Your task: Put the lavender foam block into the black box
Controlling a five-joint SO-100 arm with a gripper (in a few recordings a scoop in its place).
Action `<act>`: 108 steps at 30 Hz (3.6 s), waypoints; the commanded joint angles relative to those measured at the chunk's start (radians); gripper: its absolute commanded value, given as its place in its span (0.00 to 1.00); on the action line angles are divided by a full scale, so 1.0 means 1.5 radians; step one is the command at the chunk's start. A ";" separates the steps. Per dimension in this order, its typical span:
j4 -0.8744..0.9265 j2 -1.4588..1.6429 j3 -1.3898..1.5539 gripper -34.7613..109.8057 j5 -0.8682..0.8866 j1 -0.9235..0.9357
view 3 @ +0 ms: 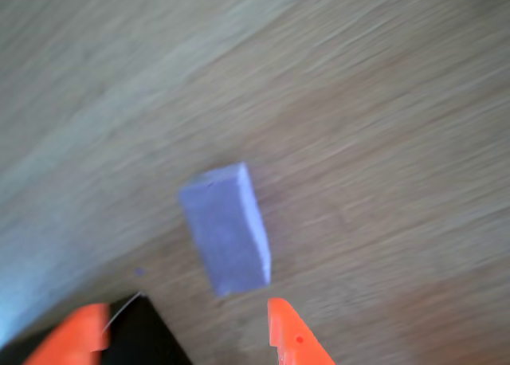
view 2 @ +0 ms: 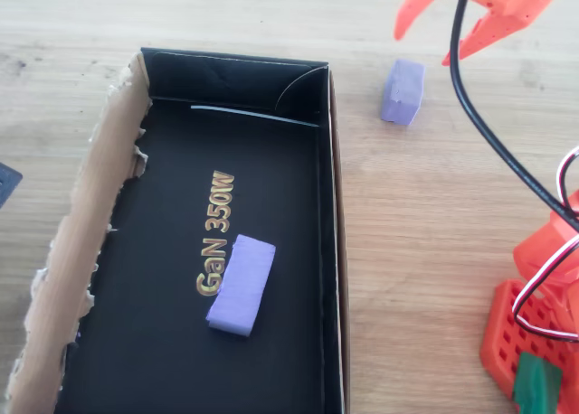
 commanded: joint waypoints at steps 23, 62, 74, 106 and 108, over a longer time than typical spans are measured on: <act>0.020 -0.006 -0.013 0.45 0.172 -0.003; -0.038 -0.038 0.046 0.49 0.247 -0.006; -0.080 -0.077 0.073 0.50 0.220 0.011; -0.146 -0.129 0.079 0.24 0.218 0.008; -0.147 -0.129 0.079 0.24 0.218 0.008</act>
